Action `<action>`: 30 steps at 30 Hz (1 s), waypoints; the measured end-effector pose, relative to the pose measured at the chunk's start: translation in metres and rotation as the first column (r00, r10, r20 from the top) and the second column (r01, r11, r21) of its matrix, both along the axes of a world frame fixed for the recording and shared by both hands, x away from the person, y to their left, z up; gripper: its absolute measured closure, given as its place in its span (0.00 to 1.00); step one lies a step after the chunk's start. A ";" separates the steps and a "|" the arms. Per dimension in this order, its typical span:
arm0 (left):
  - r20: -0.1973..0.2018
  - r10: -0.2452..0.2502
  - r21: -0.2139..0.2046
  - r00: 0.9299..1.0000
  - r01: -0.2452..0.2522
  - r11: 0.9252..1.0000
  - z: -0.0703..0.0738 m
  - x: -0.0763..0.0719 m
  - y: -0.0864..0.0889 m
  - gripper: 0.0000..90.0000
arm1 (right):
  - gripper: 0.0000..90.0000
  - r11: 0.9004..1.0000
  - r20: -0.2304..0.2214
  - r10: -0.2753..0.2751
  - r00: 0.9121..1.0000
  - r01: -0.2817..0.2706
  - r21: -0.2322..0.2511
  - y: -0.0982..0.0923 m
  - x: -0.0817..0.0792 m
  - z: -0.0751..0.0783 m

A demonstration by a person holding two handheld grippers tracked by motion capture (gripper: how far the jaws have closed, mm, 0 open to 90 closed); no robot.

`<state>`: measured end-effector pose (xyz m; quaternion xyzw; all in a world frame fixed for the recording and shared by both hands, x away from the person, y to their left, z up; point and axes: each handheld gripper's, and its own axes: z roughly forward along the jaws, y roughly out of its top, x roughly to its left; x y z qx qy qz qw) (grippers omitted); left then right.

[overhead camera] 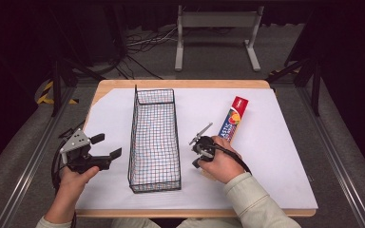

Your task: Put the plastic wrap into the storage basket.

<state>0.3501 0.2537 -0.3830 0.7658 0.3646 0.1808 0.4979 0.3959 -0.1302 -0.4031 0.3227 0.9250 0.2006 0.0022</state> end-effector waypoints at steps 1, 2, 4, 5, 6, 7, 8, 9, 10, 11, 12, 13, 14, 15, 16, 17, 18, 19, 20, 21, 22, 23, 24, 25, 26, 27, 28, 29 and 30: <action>-0.003 0.002 -0.003 1.000 -0.002 1.000 0.000 0.000 0.000 0.15 | 1.00 1.000 -0.013 -0.004 1.000 0.004 0.003 -0.001 0.000 0.000; 0.001 -0.001 0.004 1.000 0.001 1.000 0.000 0.000 0.000 0.15 | 1.00 1.000 -0.022 -0.008 1.000 0.008 0.001 -0.002 0.000 0.001; 0.000 0.001 -0.002 1.000 -0.001 1.000 0.000 -0.001 0.000 0.15 | 1.00 1.000 -0.040 -0.012 0.999 0.012 -0.001 -0.003 -0.001 0.001; 0.000 0.000 -0.002 1.000 0.000 1.000 0.000 -0.001 0.000 0.15 | 1.00 1.000 -0.046 -0.012 0.999 0.012 -0.009 -0.004 -0.001 0.001; 0.003 0.000 -0.002 1.000 0.000 1.000 0.000 -0.001 0.000 0.15 | 1.00 1.000 -0.052 -0.015 0.999 0.014 -0.025 -0.004 -0.001 0.001; 0.001 0.000 -0.001 1.000 0.000 1.000 0.000 -0.001 -0.001 0.15 | 1.00 0.999 -0.057 -0.018 0.998 0.016 -0.036 -0.005 -0.002 0.002; -0.001 0.001 0.000 1.000 -0.001 1.000 0.000 -0.001 -0.001 0.15 | 1.00 0.999 -0.066 -0.014 0.998 0.011 -0.045 -0.005 -0.002 0.003; -0.001 0.001 0.000 1.000 -0.001 1.000 0.000 -0.001 -0.001 0.15 | 1.00 0.999 -0.066 -0.014 0.998 0.011 -0.045 -0.005 -0.002 0.003; -0.001 0.000 -0.001 1.000 0.000 1.000 0.000 -0.001 0.000 0.15 | 1.00 0.998 -0.072 -0.017 0.997 0.013 -0.055 -0.007 -0.003 0.003; 0.000 0.002 -0.001 1.000 -0.002 1.000 0.000 -0.001 0.000 0.15 | 1.00 0.997 -0.081 -0.020 0.996 0.014 -0.071 -0.010 -0.005 0.005; -0.005 0.004 -0.007 1.000 -0.004 1.000 0.000 -0.002 0.000 0.15 | 1.00 0.997 -0.094 -0.026 0.995 0.019 -0.069 -0.012 -0.006 0.006; -0.003 0.006 -0.007 1.000 -0.006 1.000 0.000 -0.001 0.000 0.15 | 1.00 0.997 -0.091 -0.027 0.995 0.020 -0.075 -0.016 -0.007 0.007; -0.004 0.005 -0.006 1.000 -0.005 1.000 0.000 -0.001 0.000 0.15 | 1.00 0.997 -0.098 -0.035 0.995 0.028 -0.073 -0.019 -0.009 0.008; -0.004 0.005 -0.006 1.000 -0.005 1.000 0.000 -0.001 0.000 0.15 | 1.00 0.997 -0.098 -0.035 0.995 0.028 -0.073 -0.019 -0.009 0.008; -0.003 0.002 -0.003 1.000 -0.002 1.000 0.000 -0.001 0.000 0.15 | 1.00 0.997 -0.102 -0.049 0.994 0.042 -0.070 -0.023 -0.011 0.010; 0.000 0.000 0.001 1.000 0.000 1.000 0.000 -0.001 -0.001 0.15 | 1.00 0.996 -0.099 -0.052 0.994 0.045 -0.074 -0.025 -0.013 0.011; 0.001 0.000 0.004 1.000 0.000 1.000 0.001 -0.002 -0.001 0.15 | 1.00 0.995 -0.098 -0.050 0.994 0.042 -0.088 -0.028 -0.014 0.013; 0.002 -0.001 0.005 1.000 0.001 1.000 0.001 -0.002 -0.001 0.15 | 1.00 0.994 -0.108 -0.061 0.992 0.050 -0.100 -0.030 -0.015 0.013; 0.002 -0.001 0.005 1.000 0.001 1.000 0.001 -0.002 -0.001 0.15 | 1.00 0.992 -0.117 -0.072 0.991 0.059 -0.113 -0.031 -0.016 0.013; 0.001 -0.002 0.007 1.000 0.001 1.000 0.001 -0.002 -0.001 0.15 | 1.00 0.990 -0.120 -0.071 0.990 0.056 -0.128 -0.033 -0.016 0.010; 0.002 -0.001 0.007 1.000 0.001 1.000 0.001 -0.002 -0.001 0.15 | 1.00 0.990 -0.133 -0.074 0.988 0.056 -0.130 -0.034 -0.016 0.007; 0.003 -0.001 0.007 1.000 0.001 1.000 0.001 -0.002 -0.001 0.15 | 1.00 0.989 -0.139 -0.071 0.988 0.051 -0.138 -0.035 -0.016 0.005; 0.004 0.001 0.005 1.000 -0.001 1.000 0.000 -0.001 -0.001 0.15 | 1.00 0.988 -0.141 -0.071 0.987 0.051 -0.145 -0.035 -0.017 0.004; 0.000 0.001 0.004 1.000 -0.001 1.000 0.000 -0.001 0.000 0.15 | 1.00 0.987 -0.143 -0.070 0.987 0.047 -0.156 -0.036 -0.017 0.004; -0.004 0.004 -0.004 1.000 -0.004 1.000 0.000 -0.002 -0.001 0.15 | 1.00 0.984 -0.151 -0.078 0.985 0.052 -0.170 -0.037 -0.018 0.004; -0.004 0.004 -0.004 1.000 -0.004 1.000 0.000 -0.002 0.000 0.15 | 1.00 0.981 -0.153 -0.074 0.985 0.044 -0.190 -0.038 -0.018 0.003; -0.004 0.003 -0.004 1.000 -0.003 1.000 0.000 -0.002 0.000 0.15 | 1.00 0.980 -0.157 -0.071 0.985 0.040 -0.196 -0.039 -0.018 0.003; -0.004 0.002 -0.004 1.000 -0.002 1.000 0.000 -0.002 0.000 0.15 | 1.00 0.976 -0.162 -0.073 0.984 0.037 -0.216 -0.041 -0.019 0.003; -0.002 0.004 -0.005 1.000 -0.004 1.000 0.000 -0.002 0.000 0.15 | 1.00 0.970 -0.160 -0.073 0.984 0.033 -0.241 -0.043 -0.020 0.002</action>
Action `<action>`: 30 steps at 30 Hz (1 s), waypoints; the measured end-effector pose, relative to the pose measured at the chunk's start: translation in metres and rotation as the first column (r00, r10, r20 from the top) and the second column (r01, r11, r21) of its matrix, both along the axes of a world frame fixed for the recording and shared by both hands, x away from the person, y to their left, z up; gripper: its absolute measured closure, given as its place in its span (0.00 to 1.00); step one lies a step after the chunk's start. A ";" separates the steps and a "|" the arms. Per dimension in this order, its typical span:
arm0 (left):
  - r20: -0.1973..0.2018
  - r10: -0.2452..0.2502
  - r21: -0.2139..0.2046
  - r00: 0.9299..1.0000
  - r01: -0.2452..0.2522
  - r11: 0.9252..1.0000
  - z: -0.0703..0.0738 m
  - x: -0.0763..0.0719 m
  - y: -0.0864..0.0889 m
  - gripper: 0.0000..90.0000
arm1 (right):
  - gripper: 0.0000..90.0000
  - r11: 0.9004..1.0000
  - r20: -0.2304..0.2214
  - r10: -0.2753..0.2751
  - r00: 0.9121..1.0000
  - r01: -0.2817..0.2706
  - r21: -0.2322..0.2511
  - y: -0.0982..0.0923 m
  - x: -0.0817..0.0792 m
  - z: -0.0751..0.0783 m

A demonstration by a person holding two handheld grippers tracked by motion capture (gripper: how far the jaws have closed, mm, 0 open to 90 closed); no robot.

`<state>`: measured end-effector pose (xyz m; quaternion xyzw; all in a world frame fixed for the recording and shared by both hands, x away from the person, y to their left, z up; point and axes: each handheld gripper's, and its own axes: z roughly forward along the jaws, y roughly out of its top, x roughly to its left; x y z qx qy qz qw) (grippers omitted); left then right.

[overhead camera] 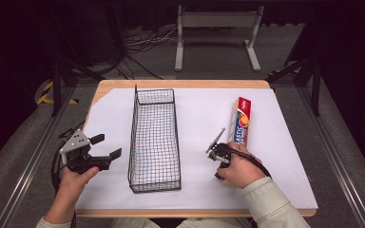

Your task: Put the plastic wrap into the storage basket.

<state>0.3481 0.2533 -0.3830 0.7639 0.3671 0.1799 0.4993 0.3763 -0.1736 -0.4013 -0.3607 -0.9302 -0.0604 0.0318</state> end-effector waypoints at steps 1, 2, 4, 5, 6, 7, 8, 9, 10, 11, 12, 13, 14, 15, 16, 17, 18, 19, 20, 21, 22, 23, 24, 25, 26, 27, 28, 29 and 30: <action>0.002 0.000 0.002 1.000 0.000 1.000 0.000 0.000 0.000 0.15 | 1.00 1.000 -0.001 -0.001 1.000 0.001 -0.026 -0.003 -0.001 -0.001; 0.000 0.001 -0.001 1.000 -0.001 1.000 0.000 0.000 0.000 0.15 | 1.00 0.999 -0.005 -0.008 1.000 0.008 -0.043 -0.005 -0.001 -0.001; -0.003 -0.001 0.001 1.000 0.001 1.000 0.000 0.000 0.000 0.15 | 1.00 0.998 -0.005 -0.031 1.000 0.031 -0.048 -0.012 -0.003 -0.001; 0.004 -0.003 0.009 1.000 0.003 1.000 0.000 0.001 0.000 0.15 | 1.00 0.998 0.001 -0.042 0.999 0.042 -0.054 -0.016 -0.005 -0.001; 0.001 -0.005 0.009 1.000 0.005 1.000 0.000 0.000 -0.001 0.15 | 1.00 0.997 0.001 -0.048 0.999 0.048 -0.065 -0.018 -0.006 -0.001; 0.001 -0.008 0.012 1.000 0.008 1.000 0.000 0.000 -0.002 0.15 | 1.00 0.995 0.005 -0.062 0.998 0.063 -0.084 -0.021 -0.008 -0.001; 0.004 -0.008 0.015 1.000 0.008 1.000 0.000 0.000 -0.002 0.15 | 1.00 0.994 0.005 -0.058 0.998 0.058 -0.094 -0.024 -0.008 -0.001; 0.004 -0.008 0.015 1.000 0.008 1.000 0.000 0.000 -0.002 0.15 | 1.00 0.994 0.007 -0.065 0.998 0.065 -0.088 -0.027 -0.009 -0.001; 0.003 -0.007 0.015 1.000 0.007 1.000 0.000 0.000 -0.001 0.15 | 1.00 0.993 0.013 -0.073 0.997 0.073 -0.089 -0.029 -0.009 0.000; 0.003 -0.006 0.014 1.000 0.006 1.000 0.000 0.000 -0.001 0.15 | 1.00 0.993 0.016 -0.079 0.997 0.080 -0.091 -0.030 -0.010 0.000; 0.001 -0.005 0.010 1.000 0.005 1.000 0.000 0.000 -0.001 0.15 | 1.00 0.991 0.017 -0.085 0.996 0.086 -0.104 -0.032 -0.010 0.000; 0.001 -0.005 0.010 1.000 0.005 1.000 0.000 0.000 -0.001 0.15 | 1.00 0.990 0.021 -0.085 0.996 0.087 -0.112 -0.033 -0.010 -0.001; 0.001 -0.005 0.009 1.000 0.005 1.000 0.000 0.000 -0.001 0.15 | 1.00 0.990 0.021 -0.085 0.996 0.087 -0.111 -0.033 -0.010 -0.001; 0.001 -0.005 0.009 1.000 0.005 1.000 0.000 0.000 -0.001 0.15 | 1.00 0.991 0.020 -0.087 0.996 0.089 -0.102 -0.033 -0.010 -0.002; 0.001 -0.005 0.009 1.000 0.005 1.000 0.000 0.000 -0.001 0.15 | 1.00 0.991 0.020 -0.087 0.996 0.089 -0.102 -0.033 -0.010 -0.002; 0.001 -0.006 0.009 1.000 0.006 1.000 0.000 0.000 -0.001 0.15 | 1.00 0.992 0.016 -0.093 0.996 0.094 -0.087 -0.032 -0.010 -0.003; 0.001 -0.005 0.009 1.000 0.005 1.000 0.000 0.000 -0.001 0.15 | 1.00 0.994 0.004 -0.098 0.995 0.098 -0.055 -0.031 -0.010 -0.004; 0.001 -0.007 0.011 1.000 0.007 1.000 0.000 0.001 0.000 0.15 | 0.99 0.994 0.005 -0.098 0.995 0.098 -0.055 -0.031 -0.010 -0.004; 0.002 -0.006 0.010 1.000 0.006 1.000 0.000 0.001 0.000 0.15 | 0.95 0.993 0.019 -0.112 0.994 0.113 -0.041 -0.031 -0.010 -0.004; 0.002 -0.006 0.010 1.000 0.006 1.000 0.000 0.001 0.000 0.15 | 0.93 0.993 0.035 -0.116 0.993 0.116 0.005 -0.031 -0.010 -0.003; -0.003 -0.006 0.006 1.000 0.006 1.000 -0.001 0.001 -0.001 0.15 | 0.90 0.992 0.047 -0.119 0.992 0.117 0.045 -0.031 -0.011 -0.001; -0.004 -0.007 0.003 1.000 0.007 1.000 -0.001 0.001 -0.001 0.15 | 0.87 0.990 0.054 -0.122 0.991 0.118 0.073 -0.031 -0.012 0.001; -0.005 -0.012 0.004 1.000 0.012 1.000 -0.001 0.001 -0.001 0.15 | 0.84 0.987 0.069 -0.129 0.989 0.121 0.110 -0.031 -0.013 0.003; -0.013 -0.021 -0.007 1.000 0.021 1.000 -0.001 0.001 -0.002 0.15 | 0.83 0.983 0.084 -0.134 0.987 0.121 0.139 -0.032 -0.013 0.006; -0.009 -0.021 -0.006 1.000 0.021 1.000 -0.001 0.001 -0.002 0.15 | 0.80 0.978 0.108 -0.136 0.985 0.116 0.174 -0.033 -0.014 0.009; -0.006 -0.020 -0.004 1.000 0.019 1.000 -0.001 0.001 -0.002 0.15 | 0.74 0.972 0.136 -0.139 0.981 0.109 0.209 -0.033 -0.015 0.013; -0.006 -0.020 -0.004 1.000 0.019 1.000 -0.001 0.001 -0.002 0.15 | 0.71 0.968 0.157 -0.140 0.978 0.101 0.231 -0.034 -0.015 0.015; -0.003 -0.022 -0.006 1.000 0.022 1.000 -0.001 0.001 -0.002 0.15 | 0.71 0.968 0.157 -0.140 0.978 0.101 0.231 -0.034 -0.015 0.015; -0.002 -0.016 -0.014 1.000 0.016 1.000 -0.001 0.001 -0.001 0.15 | 0.69 0.953 0.205 -0.145 0.968 0.081 0.290 -0.037 -0.016 0.021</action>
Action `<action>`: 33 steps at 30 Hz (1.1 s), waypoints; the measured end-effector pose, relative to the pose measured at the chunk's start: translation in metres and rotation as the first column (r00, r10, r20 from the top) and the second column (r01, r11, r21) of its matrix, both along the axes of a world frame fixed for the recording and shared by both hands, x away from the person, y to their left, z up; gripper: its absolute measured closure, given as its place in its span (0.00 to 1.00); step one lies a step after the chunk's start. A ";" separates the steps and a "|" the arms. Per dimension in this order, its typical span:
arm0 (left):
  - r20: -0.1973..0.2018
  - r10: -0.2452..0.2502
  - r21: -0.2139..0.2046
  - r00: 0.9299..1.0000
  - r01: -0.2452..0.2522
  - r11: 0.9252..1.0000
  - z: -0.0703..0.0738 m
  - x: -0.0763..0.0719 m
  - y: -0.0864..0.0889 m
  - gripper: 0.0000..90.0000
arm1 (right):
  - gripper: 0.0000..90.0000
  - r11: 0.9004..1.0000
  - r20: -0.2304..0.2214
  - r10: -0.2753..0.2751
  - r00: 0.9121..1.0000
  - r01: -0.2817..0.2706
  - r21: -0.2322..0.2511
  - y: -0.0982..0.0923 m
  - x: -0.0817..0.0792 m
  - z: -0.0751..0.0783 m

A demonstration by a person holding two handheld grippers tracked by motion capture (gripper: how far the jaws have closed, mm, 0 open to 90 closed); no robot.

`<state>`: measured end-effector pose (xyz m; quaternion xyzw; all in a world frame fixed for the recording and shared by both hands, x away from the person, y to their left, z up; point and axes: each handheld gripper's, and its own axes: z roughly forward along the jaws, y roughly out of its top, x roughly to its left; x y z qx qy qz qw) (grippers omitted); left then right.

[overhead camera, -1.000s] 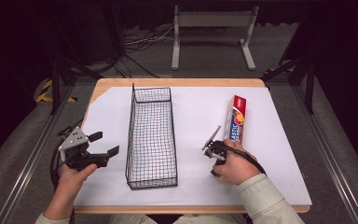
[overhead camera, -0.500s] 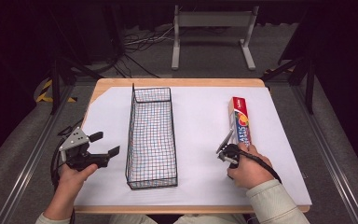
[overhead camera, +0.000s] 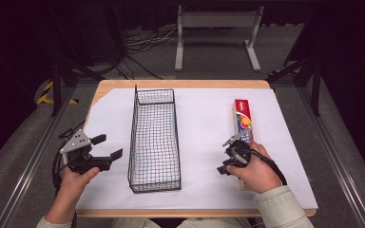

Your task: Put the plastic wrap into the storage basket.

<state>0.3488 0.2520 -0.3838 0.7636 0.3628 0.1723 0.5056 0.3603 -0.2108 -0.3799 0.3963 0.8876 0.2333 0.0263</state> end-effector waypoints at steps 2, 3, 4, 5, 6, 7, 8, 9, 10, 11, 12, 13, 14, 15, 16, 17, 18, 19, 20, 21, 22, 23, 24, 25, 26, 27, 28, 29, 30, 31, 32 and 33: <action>0.005 0.001 0.005 1.000 -0.001 1.000 0.000 0.000 0.001 0.15 | 0.63 0.999 0.046 -0.001 0.999 -0.001 0.046 -0.003 -0.001 0.005; 0.001 0.004 0.004 1.000 -0.004 1.000 0.000 0.000 0.001 0.15 | 0.63 0.999 0.046 -0.001 0.999 -0.001 0.046 -0.003 -0.001 0.005; 0.000 0.007 -0.004 1.000 -0.007 1.000 0.000 0.000 0.002 0.15 | 0.61 0.997 0.080 -0.014 0.997 0.008 0.072 -0.005 -0.001 0.008; 0.002 0.008 -0.004 1.000 -0.008 1.000 0.000 0.000 0.002 0.15 | 0.60 0.994 0.116 -0.034 0.993 0.022 0.108 -0.009 -0.002 0.014; 0.004 0.010 -0.002 1.000 -0.010 1.000 0.000 0.000 0.002 0.15 | 0.57 0.991 0.147 -0.042 0.988 0.023 0.129 -0.012 -0.003 0.017; 0.005 0.011 -0.002 1.000 -0.011 1.000 0.000 0.000 0.001 0.15 | 0.56 0.988 0.183 -0.059 0.981 0.031 0.154 -0.014 -0.004 0.021; 0.006 0.011 -0.001 1.000 -0.011 1.000 0.001 0.000 0.001 0.15 | 0.54 0.985 0.199 -0.070 0.977 0.035 0.172 -0.016 -0.004 0.023; 0.010 0.009 0.002 1.000 -0.009 1.000 0.001 0.000 0.001 0.15 | 0.52 0.979 0.226 -0.090 0.970 0.044 0.201 -0.019 -0.005 0.026; 0.009 0.011 0.001 1.000 -0.011 1.000 0.001 0.000 0.001 0.15 | 0.51 0.974 0.249 -0.105 0.963 0.049 0.221 -0.021 -0.006 0.029; 0.013 0.011 0.004 1.000 -0.011 1.000 0.001 0.000 0.001 0.15 | 0.50 0.971 0.270 -0.119 0.955 0.054 0.235 -0.023 -0.006 0.031; 0.011 0.013 0.001 1.000 -0.013 1.000 0.001 0.000 0.001 0.15 | 0.49 0.968 0.282 -0.133 0.950 0.063 0.244 -0.025 -0.006 0.033; 0.014 0.012 0.003 1.000 -0.012 1.000 0.001 0.000 0.001 0.15 | 0.47 0.962 0.305 -0.164 0.938 0.083 0.262 -0.028 -0.006 0.035; 0.013 0.012 0.004 1.000 -0.012 1.000 0.001 0.000 0.001 0.15 | 0.46 0.956 0.315 -0.191 0.930 0.104 0.274 -0.030 -0.006 0.036; 0.014 0.012 0.004 1.000 -0.012 1.000 0.001 0.000 0.001 0.15 | 0.44 0.939 0.313 -0.251 0.916 0.151 0.310 -0.034 -0.006 0.038; 0.015 0.013 0.004 1.000 -0.013 1.000 0.001 -0.001 0.001 0.15 | 0.44 0.929 0.307 -0.275 0.911 0.170 0.328 -0.037 -0.005 0.039; 0.016 0.014 0.003 1.000 -0.014 1.000 0.001 0.000 0.001 0.15 | 0.43 0.919 0.305 -0.299 0.904 0.187 0.347 -0.040 -0.004 0.040; 0.010 0.016 -0.001 1.000 -0.016 1.000 0.001 -0.001 0.001 0.15 | 0.42 0.910 0.308 -0.325 0.894 0.206 0.360 -0.043 -0.002 0.041; 0.007 0.018 -0.004 1.000 -0.018 1.000 0.001 -0.001 0.001 0.15 | 0.40 0.908 0.319 -0.341 0.884 0.221 0.357 -0.045 -0.001 0.042; 0.010 0.018 -0.004 1.000 -0.018 1.000 0.001 -0.001 0.002 0.15 | 0.40 0.910 0.331 -0.349 0.877 0.232 0.345 -0.048 0.001 0.043; 0.009 0.018 -0.003 1.000 -0.018 1.000 0.001 0.000 0.002 0.15 | 0.40 0.913 0.342 -0.353 0.871 0.240 0.331 -0.050 0.003 0.044; 0.010 0.019 -0.004 1.000 -0.019 1.000 0.001 0.000 0.002 0.15 | 0.41 0.914 0.353 -0.357 0.865 0.245 0.323 -0.052 0.004 0.045; 0.012 0.019 -0.001 1.000 -0.019 1.000 0.001 0.000 0.002 0.15 | 0.41 0.911 0.358 -0.369 0.858 0.256 0.323 -0.055 0.006 0.046; 0.013 0.019 0.000 1.000 -0.019 1.000 0.001 0.000 0.002 0.15 | 0.40 0.907 0.371 -0.383 0.846 0.269 0.323 -0.057 0.007 0.048; 0.008 0.022 -0.005 1.000 -0.022 1.000 0.001 0.000 0.002 0.15 | 0.38 0.908 0.385 -0.387 0.838 0.274 0.317 -0.059 0.009 0.049; 0.008 0.022 -0.005 1.000 -0.022 1.000 0.001 0.000 0.002 0.15 | 0.37 0.901 0.379 -0.408 0.831 0.300 0.312 -0.062 0.011 0.050; 0.008 0.021 -0.004 1.000 -0.021 1.000 0.001 0.000 0.002 0.15 | 0.37 0.904 0.386 -0.406 0.829 0.304 0.300 -0.065 0.013 0.050; 0.008 0.022 -0.004 1.000 -0.022 1.000 0.001 0.000 0.002 0.15 | 0.37 0.909 0.399 -0.401 0.825 0.304 0.284 -0.067 0.016 0.050; 0.009 0.022 -0.004 1.000 -0.022 1.000 0.001 0.000 0.002 0.15 | 0.37 0.916 0.411 -0.394 0.822 0.311 0.255 -0.070 0.019 0.051; 0.009 0.022 -0.004 1.000 -0.022 1.000 0.001 0.000 0.002 0.15 | 0.37 0.916 0.411 -0.394 0.822 0.311 0.255 -0.070 0.019 0.051; 0.009 0.022 -0.004 1.000 -0.022 1.000 0.001 0.000 0.002 0.15 | 0.36 0.918 0.419 -0.392 0.819 0.319 0.235 -0.071 0.021 0.050; 0.010 0.022 -0.004 1.000 -0.022 1.000 0.001 0.000 0.002 0.15 | 0.35 0.916 0.429 -0.399 0.811 0.330 0.227 -0.073 0.024 0.050; 0.009 0.023 -0.004 1.000 -0.023 1.000 0.001 0.000 0.002 0.15 | 0.33 0.915 0.427 -0.403 0.810 0.339 0.219 -0.074 0.027 0.050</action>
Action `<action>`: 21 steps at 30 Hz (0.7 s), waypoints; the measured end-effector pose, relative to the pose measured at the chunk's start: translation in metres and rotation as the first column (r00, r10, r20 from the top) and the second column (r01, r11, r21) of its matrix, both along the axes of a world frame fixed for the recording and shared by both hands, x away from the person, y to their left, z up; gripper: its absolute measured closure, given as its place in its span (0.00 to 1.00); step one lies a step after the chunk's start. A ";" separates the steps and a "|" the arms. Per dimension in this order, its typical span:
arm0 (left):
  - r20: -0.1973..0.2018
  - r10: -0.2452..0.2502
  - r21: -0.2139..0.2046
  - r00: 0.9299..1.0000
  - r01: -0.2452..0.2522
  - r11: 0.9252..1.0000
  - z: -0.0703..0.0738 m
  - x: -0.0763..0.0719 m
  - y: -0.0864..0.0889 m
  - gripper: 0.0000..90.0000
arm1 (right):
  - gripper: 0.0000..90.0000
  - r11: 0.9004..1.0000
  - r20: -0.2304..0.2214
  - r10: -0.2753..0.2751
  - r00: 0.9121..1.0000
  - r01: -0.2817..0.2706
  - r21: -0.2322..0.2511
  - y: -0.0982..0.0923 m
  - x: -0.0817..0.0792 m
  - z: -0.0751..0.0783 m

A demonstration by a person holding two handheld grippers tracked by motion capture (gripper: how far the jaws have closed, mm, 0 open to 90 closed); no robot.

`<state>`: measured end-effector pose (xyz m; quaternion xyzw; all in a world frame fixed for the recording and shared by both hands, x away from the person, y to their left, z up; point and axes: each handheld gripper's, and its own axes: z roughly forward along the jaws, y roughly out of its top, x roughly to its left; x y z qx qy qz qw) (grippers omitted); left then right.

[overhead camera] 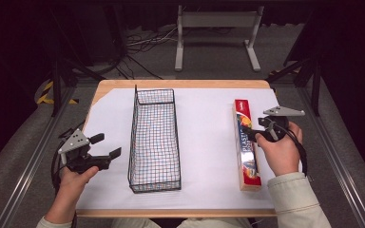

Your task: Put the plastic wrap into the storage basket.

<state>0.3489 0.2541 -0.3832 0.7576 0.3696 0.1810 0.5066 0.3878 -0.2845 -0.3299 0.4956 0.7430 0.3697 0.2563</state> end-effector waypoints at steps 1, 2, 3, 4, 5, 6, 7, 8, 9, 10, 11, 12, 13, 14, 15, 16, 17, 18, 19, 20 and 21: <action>0.000 0.000 0.000 1.000 0.000 1.000 0.000 0.000 0.000 0.15 | 0.32 1.000 -0.004 -0.007 1.000 0.007 -0.007 -0.001 0.003 -0.001; 0.000 0.000 0.000 1.000 0.000 1.000 0.000 0.000 0.000 0.15 | 0.31 1.000 -0.017 -0.018 1.000 0.018 -0.009 -0.002 0.005 -0.002; 0.000 0.000 0.000 1.000 0.000 1.000 0.000 0.000 0.000 0.15 | 0.30 1.000 -0.030 -0.028 0.999 0.028 -0.006 -0.002 0.008 -0.003; 0.000 0.000 0.001 1.000 0.000 1.000 0.000 0.000 0.000 0.15 | 0.26 0.999 -0.042 -0.047 0.998 0.047 0.007 -0.003 0.011 -0.005; 0.001 0.000 0.001 1.000 0.000 1.000 0.000 0.000 0.000 0.15 | 0.23 0.997 -0.052 -0.074 0.996 0.075 0.026 -0.002 0.014 -0.008; 0.001 0.002 0.001 1.000 -0.002 1.000 0.000 0.000 0.000 0.15 | 0.23 0.994 -0.061 -0.096 0.993 0.099 0.046 -0.001 0.018 -0.011; 0.000 0.002 -0.002 1.000 -0.002 1.000 0.000 0.000 0.001 0.15 | 0.22 0.992 -0.077 -0.114 0.990 0.119 0.053 -0.001 0.022 -0.015; -0.002 0.001 -0.003 1.000 -0.001 1.000 0.000 0.000 0.001 0.15 | 0.22 0.989 -0.093 -0.136 0.986 0.140 0.042 -0.001 0.025 -0.019; -0.002 0.001 -0.003 1.000 -0.001 1.000 0.000 0.000 0.001 0.15 | 0.22 0.988 -0.102 -0.149 0.984 0.153 0.031 -0.001 0.027 -0.022; -0.001 0.002 -0.001 1.000 -0.002 1.000 0.000 0.000 0.001 0.15 | 0.22 0.988 -0.102 -0.149 0.984 0.153 0.031 -0.001 0.027 -0.022; 0.002 0.001 0.003 1.000 -0.001 1.000 0.000 0.000 0.001 0.15 | 0.21 0.985 -0.123 -0.167 0.978 0.170 0.017 -0.002 0.030 -0.026; 0.004 0.002 0.003 1.000 -0.002 1.000 0.000 0.000 0.001 0.15 | 0.19 0.982 -0.148 -0.187 0.971 0.191 0.012 -0.002 0.034 -0.030; 0.002 0.002 0.002 1.000 -0.002 1.000 0.000 0.000 0.001 0.15 | 0.19 0.979 -0.167 -0.199 0.966 0.204 0.013 -0.002 0.036 -0.033; 0.003 0.001 0.003 1.000 -0.001 1.000 0.000 0.000 0.001 0.15 | 0.19 0.976 -0.170 -0.211 0.962 0.216 0.010 -0.002 0.038 -0.036; -0.002 0.003 -0.001 1.000 -0.003 1.000 0.000 0.000 0.001 0.15 | 0.19 0.973 -0.180 -0.226 0.957 0.232 0.014 -0.002 0.038 -0.038; -0.001 0.003 -0.002 1.000 -0.003 1.000 0.000 0.000 0.001 0.15 | 0.19 0.969 -0.231 -0.238 0.943 0.248 0.016 0.000 0.040 -0.044; -0.001 0.003 -0.002 1.000 -0.003 1.000 0.000 0.000 0.001 0.15 | 0.19 0.969 -0.231 -0.238 0.943 0.248 0.016 0.000 0.040 -0.044; -0.002 0.004 -0.001 1.000 -0.004 1.000 0.000 0.000 0.001 0.15 | 0.19 0.969 -0.250 -0.237 0.939 0.248 0.014 0.001 0.041 -0.046; 0.000 0.004 0.000 1.000 -0.004 1.000 0.000 0.000 0.001 0.15 | 0.19 0.966 -0.275 -0.245 0.930 0.257 0.010 0.003 0.042 -0.051; -0.001 0.005 0.002 1.000 -0.005 1.000 -0.001 0.000 0.001 0.15 | 0.19 0.965 -0.297 -0.249 0.922 0.262 0.005 0.005 0.042 -0.053; -0.001 0.003 0.001 1.000 -0.003 1.000 -0.001 0.000 0.000 0.15 | 0.20 0.963 -0.312 -0.256 0.915 0.270 0.002 0.006 0.043 -0.055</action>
